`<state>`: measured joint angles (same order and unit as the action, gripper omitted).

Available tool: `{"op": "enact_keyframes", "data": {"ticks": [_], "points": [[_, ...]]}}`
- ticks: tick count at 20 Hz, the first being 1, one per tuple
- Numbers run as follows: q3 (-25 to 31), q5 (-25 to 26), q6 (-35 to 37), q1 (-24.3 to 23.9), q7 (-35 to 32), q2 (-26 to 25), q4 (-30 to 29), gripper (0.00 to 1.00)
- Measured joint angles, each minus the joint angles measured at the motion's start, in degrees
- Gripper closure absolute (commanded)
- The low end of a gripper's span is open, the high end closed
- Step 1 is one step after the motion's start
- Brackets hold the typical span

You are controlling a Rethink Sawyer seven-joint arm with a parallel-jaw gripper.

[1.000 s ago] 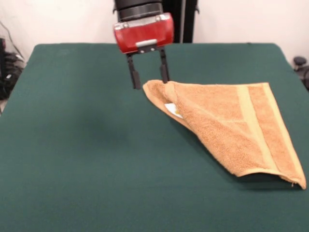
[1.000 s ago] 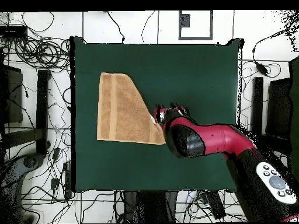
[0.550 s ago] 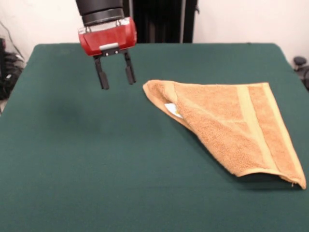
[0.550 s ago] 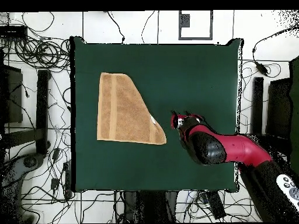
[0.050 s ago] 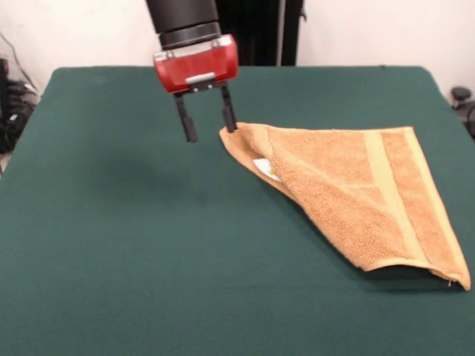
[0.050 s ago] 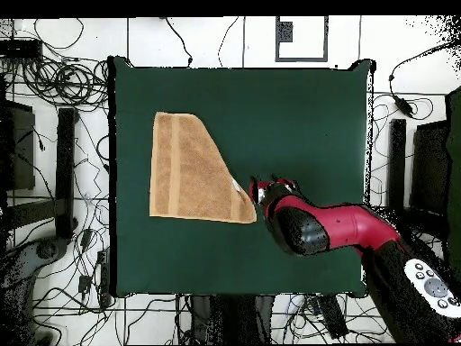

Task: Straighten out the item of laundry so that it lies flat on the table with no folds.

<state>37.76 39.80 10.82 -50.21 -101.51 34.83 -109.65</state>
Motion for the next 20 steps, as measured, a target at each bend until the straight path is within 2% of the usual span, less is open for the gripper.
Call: {"op": "enact_keyframes", "data": {"ticks": [11, 20], "points": [[-1.4, 0.1, -3.6, 1.2, 0.0, -1.9, -3.1, 0.00], [-8.2, 0.1, -11.2, 5.6, 0.0, -1.9, -5.3, 0.00]]}}
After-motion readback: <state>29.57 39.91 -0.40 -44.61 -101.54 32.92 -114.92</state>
